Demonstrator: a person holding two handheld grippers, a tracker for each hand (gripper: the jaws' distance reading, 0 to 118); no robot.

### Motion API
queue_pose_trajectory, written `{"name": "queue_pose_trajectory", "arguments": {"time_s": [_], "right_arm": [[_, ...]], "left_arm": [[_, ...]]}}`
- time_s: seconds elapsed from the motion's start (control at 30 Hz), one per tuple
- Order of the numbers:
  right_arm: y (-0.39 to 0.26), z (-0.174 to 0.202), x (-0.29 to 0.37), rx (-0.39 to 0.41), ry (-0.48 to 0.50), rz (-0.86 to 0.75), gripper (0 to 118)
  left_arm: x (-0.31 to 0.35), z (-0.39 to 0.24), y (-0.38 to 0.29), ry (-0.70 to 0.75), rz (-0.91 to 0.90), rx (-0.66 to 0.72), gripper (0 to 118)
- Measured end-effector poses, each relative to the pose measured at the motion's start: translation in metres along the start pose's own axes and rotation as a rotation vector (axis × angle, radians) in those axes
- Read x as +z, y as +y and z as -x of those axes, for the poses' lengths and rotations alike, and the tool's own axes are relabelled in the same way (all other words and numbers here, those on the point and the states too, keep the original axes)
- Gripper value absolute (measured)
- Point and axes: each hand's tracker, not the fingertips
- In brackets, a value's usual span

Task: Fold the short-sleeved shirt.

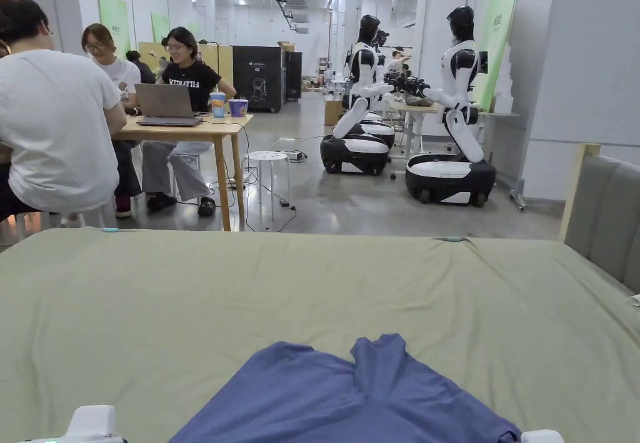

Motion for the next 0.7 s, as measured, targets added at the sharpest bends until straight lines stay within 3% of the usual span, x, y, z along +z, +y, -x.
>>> {"name": "queue_pose_trajectory", "arguments": {"time_s": [0.03,0.07,0.1,0.13,0.17,0.2,0.3,0.37,0.4,0.43,0.5,0.53,0.63,0.7], "right_arm": [[0.003,0.001,0.007,0.006,-0.013,-0.020,63],[0.010,0.007,0.024,0.003,-0.025,-0.037,89],[0.019,0.010,0.036,-0.006,-0.021,-0.044,89],[0.030,0.014,0.053,-0.018,-0.003,-0.092,97],[0.039,0.021,0.070,-0.023,0.030,-0.164,111],[0.050,0.027,0.086,-0.030,0.049,-0.242,113],[0.077,0.059,0.117,-0.059,0.075,-0.379,110],[0.087,0.073,0.121,-0.117,0.141,-0.449,106],[0.090,0.081,0.124,-0.140,0.168,-0.465,98],[0.094,0.090,0.125,-0.147,0.171,-0.480,82],[0.096,0.105,0.120,-0.110,0.103,-0.499,12],[0.097,0.113,0.118,-0.091,0.071,-0.513,0],[0.097,0.120,0.111,-0.089,0.172,-0.476,0],[0.093,0.128,0.108,-0.055,0.145,-0.481,0]], "left_arm": [[0.005,0.000,-0.001,-0.002,-0.015,0.002,44],[0.014,-0.003,0.002,0.022,-0.053,-0.008,82],[0.023,-0.007,0.006,0.041,-0.083,-0.033,82],[0.033,-0.010,0.010,0.057,-0.123,-0.058,90],[0.049,-0.018,0.015,0.049,-0.197,-0.075,107],[0.062,-0.027,0.020,0.031,-0.264,-0.079,109],[0.094,-0.062,0.032,-0.034,-0.386,-0.071,97],[0.103,-0.083,0.036,-0.073,-0.455,-0.086,80],[0.102,-0.090,0.036,-0.088,-0.470,-0.096,71],[0.102,-0.099,0.037,-0.098,-0.477,-0.111,57],[0.102,-0.108,0.038,-0.103,-0.475,-0.145,11],[0.102,-0.110,0.038,-0.109,-0.464,-0.156,0],[0.100,-0.087,0.039,-0.120,-0.430,-0.110,0],[0.091,-0.060,0.042,-0.046,-0.367,-0.091,0]]}}
